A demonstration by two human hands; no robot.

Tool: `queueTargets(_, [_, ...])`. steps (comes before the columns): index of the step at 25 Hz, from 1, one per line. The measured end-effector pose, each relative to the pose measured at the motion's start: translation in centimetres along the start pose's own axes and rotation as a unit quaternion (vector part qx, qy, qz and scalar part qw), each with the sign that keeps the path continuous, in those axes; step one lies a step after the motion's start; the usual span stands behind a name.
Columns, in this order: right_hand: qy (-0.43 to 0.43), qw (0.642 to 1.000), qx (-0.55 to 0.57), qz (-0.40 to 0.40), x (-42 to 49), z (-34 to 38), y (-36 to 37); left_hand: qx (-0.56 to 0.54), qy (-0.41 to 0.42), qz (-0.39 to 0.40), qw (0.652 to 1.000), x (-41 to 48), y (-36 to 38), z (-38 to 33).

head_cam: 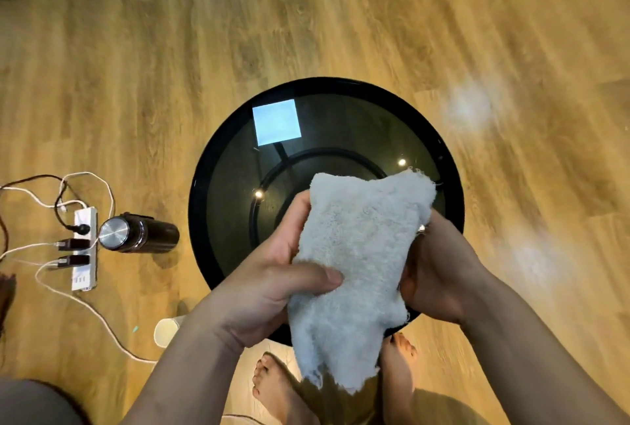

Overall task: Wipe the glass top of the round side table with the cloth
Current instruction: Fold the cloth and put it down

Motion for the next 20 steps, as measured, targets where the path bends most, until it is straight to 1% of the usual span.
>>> queueTargets(2, [-0.028,0.994,0.086,0.056,-0.7,1.1,0.2,0.026,0.024,-0.023,0.999,-0.1,0.0,-0.4])
queueTargets(3, [-0.044,0.991,0.098,0.085,-1.2,1.8,0.4,0.042,0.041,-0.048,0.997,-0.1,0.0,-0.7])
queueTargets(4, [-0.063,0.990,0.081,0.101,-1.7,2.4,0.7,0.058,0.058,-0.071,0.994,0.0,0.0,-0.9])
queueTargets(5, [-0.089,0.990,0.030,0.104,-2.2,2.8,0.8,0.068,0.072,-0.083,0.992,0.2,0.4,-1.2])
queueTargets(6, [-0.127,0.986,-0.049,0.092,-2.5,3.3,0.6,0.074,0.080,-0.088,0.990,0.5,0.9,-1.4])
queueTargets(7, [-0.174,0.971,-0.146,0.068,-3.0,3.9,0.5,0.087,0.092,-0.094,0.988,0.8,1.5,-1.8])
queueTargets(8, [-0.216,0.947,-0.235,0.030,-3.7,4.7,0.5,0.111,0.112,-0.118,0.980,1.2,2.1,-2.2])
queueTargets(9, [-0.250,0.922,-0.296,-0.010,-4.3,5.7,0.4,0.135,0.137,-0.161,0.968,1.6,2.6,-2.6])
queueTargets(10, [-0.277,0.904,-0.321,-0.046,-5.0,6.5,0.1,0.151,0.161,-0.208,0.953,2.0,3.0,-3.2])
queueTargets(11, [-0.300,0.898,-0.312,-0.076,-5.8,7.3,-0.3,0.157,0.182,-0.240,0.940,2.4,3.5,-3.7])
queueTargets(13, [-0.347,0.881,-0.296,-0.124,-7.3,8.7,-1.3,0.181,0.197,-0.243,0.932,3.4,4.6,-4.7])
queueTargets(14, [-0.378,0.866,-0.300,-0.130,-8.2,9.3,-1.8,0.223,0.200,-0.224,0.927,3.7,5.2,-5.1])
queueTargets(15, [-0.414,0.849,-0.303,-0.125,-9.1,9.8,-2.5,0.301,0.209,-0.208,0.907,4.1,6.0,-5.5])
queueTargets(16, [-0.443,0.830,-0.319,-0.116,-10.1,10.2,-3.3,0.395,0.220,-0.198,0.869,4.5,6.8,-5.7])
queueTargets(17, [-0.456,0.813,-0.345,-0.113,-11.2,10.5,-4.3,0.474,0.241,-0.196,0.824,5.0,7.8,-5.9])
queueTargets(18, [-0.453,0.799,-0.375,-0.125,-12.1,10.5,-5.5,0.524,0.264,-0.196,0.785,5.5,9.0,-6.1])
queueTargets(19, [-0.462,0.766,-0.419,-0.157,-12.9,10.5,-6.7,0.544,0.288,-0.186,0.766,6.1,10.3,-6.0])
queueTargets(20, [-0.476,0.710,-0.476,-0.206,-13.8,10.4,-8.0,0.545,0.304,-0.172,0.762,6.7,11.7,-5.8])
Point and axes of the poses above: each hand's wrist, its own x-axis towards the middle knuckle, its own y-axis out of the palm, z = x × y, the point moved 3 cm from there along x, towards the middle knuckle, and after that the axes turned 2 degrees about x, right-handed, at the moved point
